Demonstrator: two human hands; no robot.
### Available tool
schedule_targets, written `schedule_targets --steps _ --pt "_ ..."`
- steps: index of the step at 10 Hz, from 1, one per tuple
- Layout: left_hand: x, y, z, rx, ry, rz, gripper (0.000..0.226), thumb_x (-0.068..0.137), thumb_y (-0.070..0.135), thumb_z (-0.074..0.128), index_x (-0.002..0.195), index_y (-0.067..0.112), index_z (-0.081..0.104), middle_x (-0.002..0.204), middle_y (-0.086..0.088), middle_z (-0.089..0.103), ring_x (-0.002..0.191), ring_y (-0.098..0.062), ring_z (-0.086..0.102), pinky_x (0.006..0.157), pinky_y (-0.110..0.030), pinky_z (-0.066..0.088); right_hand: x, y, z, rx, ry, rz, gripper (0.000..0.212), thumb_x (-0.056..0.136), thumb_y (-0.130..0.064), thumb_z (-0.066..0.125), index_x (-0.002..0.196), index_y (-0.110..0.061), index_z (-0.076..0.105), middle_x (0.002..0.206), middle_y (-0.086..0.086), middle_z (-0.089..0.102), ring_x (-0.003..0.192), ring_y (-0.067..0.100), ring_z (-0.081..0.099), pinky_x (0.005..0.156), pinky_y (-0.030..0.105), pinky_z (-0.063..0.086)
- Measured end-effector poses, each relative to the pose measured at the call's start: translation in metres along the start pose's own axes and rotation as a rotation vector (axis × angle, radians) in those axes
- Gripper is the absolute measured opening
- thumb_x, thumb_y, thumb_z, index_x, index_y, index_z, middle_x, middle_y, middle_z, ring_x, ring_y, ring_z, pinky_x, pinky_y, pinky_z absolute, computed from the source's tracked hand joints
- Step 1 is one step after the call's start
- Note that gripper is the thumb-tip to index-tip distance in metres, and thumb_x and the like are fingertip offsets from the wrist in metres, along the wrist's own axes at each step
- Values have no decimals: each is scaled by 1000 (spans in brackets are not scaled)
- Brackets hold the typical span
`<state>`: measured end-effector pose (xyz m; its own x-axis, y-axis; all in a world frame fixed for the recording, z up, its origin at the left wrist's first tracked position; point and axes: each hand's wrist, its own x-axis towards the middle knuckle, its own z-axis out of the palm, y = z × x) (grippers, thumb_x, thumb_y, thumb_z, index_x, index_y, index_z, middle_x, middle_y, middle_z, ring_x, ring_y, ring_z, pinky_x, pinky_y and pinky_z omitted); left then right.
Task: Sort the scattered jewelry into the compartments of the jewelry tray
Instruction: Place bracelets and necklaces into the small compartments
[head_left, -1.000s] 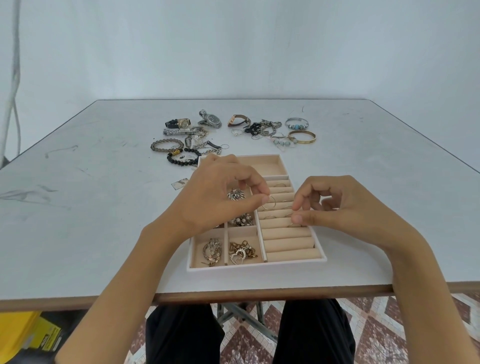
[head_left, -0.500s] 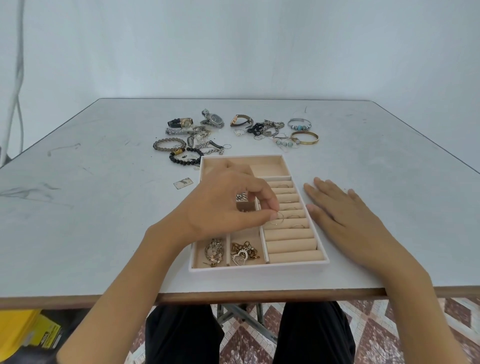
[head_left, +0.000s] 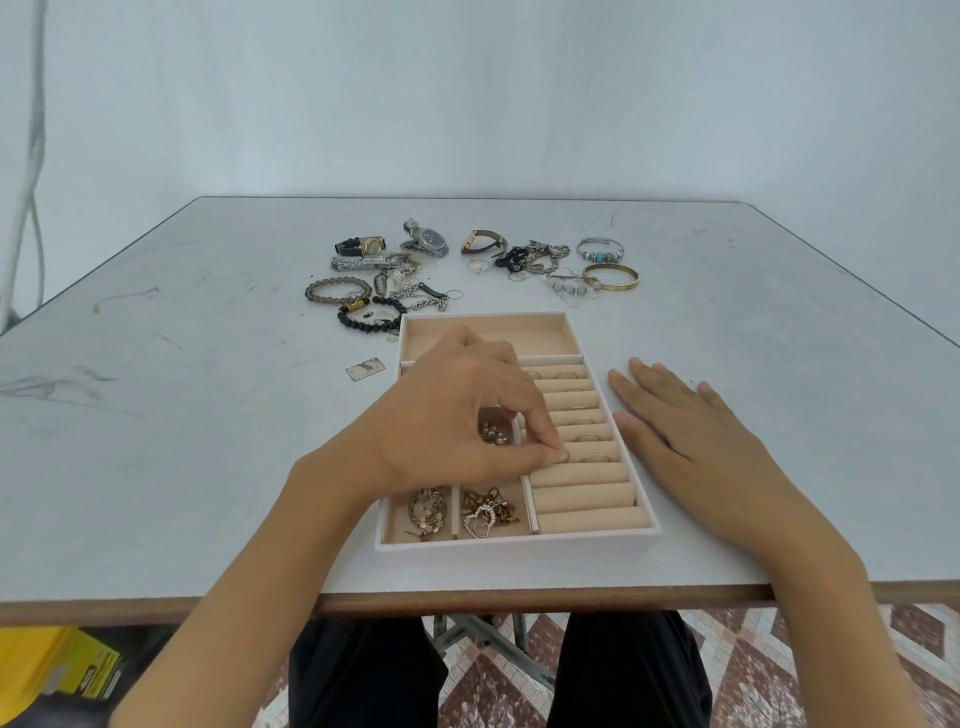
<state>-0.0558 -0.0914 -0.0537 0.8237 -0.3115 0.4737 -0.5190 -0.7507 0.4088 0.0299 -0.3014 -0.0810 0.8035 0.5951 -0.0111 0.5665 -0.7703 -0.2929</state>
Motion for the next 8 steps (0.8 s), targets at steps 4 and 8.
schedule_targets --steps 4,8 --pt "-2 1 -4 31 -8 14 6 78 28 73 82 29 77 77 17 69 80 -6 55 79 -29 32 0 0 0 -2 1 0 52 100 -43 20 151 -35 12 159 -15 0 146 2 -5 119 29 -6" --pt "-2 0 -3 84 -38 53 11 82 38 68 82 32 78 69 15 64 78 -5 53 82 -26 29 0 1 0 13 5 -6 52 100 -44 20 151 -35 13 159 -15 1 146 1 -5 119 29 -6"
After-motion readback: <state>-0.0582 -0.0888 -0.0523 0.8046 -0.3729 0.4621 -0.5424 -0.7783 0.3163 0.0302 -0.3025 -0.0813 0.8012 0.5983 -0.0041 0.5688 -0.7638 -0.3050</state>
